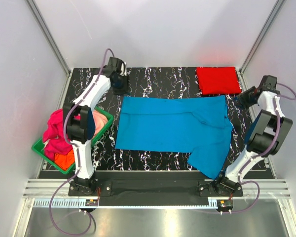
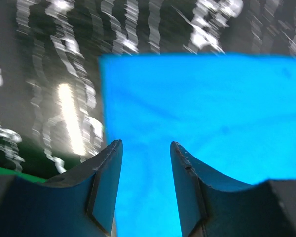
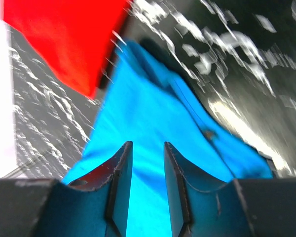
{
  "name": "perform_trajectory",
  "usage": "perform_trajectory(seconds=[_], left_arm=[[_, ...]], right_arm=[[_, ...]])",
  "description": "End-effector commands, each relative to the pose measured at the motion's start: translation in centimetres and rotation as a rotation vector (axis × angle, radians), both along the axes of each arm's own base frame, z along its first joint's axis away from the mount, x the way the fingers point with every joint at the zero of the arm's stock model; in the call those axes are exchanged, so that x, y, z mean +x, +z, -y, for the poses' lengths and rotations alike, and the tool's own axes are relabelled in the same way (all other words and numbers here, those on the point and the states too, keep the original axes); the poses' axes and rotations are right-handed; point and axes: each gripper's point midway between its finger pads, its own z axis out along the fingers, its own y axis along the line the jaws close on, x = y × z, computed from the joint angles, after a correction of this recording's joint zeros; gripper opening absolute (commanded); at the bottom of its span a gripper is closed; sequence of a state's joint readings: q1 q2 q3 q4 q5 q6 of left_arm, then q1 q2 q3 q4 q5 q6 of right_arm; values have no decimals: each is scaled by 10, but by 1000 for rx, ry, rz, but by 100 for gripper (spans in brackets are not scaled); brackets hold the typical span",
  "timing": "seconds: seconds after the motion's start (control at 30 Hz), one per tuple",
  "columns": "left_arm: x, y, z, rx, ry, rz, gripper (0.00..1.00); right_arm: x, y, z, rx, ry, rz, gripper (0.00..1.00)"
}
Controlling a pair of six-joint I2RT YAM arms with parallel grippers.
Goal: Fold and stack the t-shirts
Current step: Fold the tshirt
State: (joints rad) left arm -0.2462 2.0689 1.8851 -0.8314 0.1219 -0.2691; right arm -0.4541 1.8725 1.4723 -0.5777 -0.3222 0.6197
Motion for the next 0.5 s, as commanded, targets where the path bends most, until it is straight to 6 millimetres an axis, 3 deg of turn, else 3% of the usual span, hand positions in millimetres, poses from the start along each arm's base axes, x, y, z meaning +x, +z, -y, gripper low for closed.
perform_trajectory(seconds=[0.0, 0.07, 0.23, 0.47], left_arm=[[-19, -12, 19, -31, -57, -30, 48], [-24, -22, 22, -49, -59, -62, 46], [-29, -56, 23, -44, -68, -139, 35], [-41, -96, 4, 58, -40, -215, 30]], right_arm=[[-56, -14, -11, 6, -82, -152, 38], [-75, -29, -19, 28, -104, -203, 38], [-98, -53, -35, 82, -102, -262, 38], [-115, -57, -36, 65, -158, -294, 39]])
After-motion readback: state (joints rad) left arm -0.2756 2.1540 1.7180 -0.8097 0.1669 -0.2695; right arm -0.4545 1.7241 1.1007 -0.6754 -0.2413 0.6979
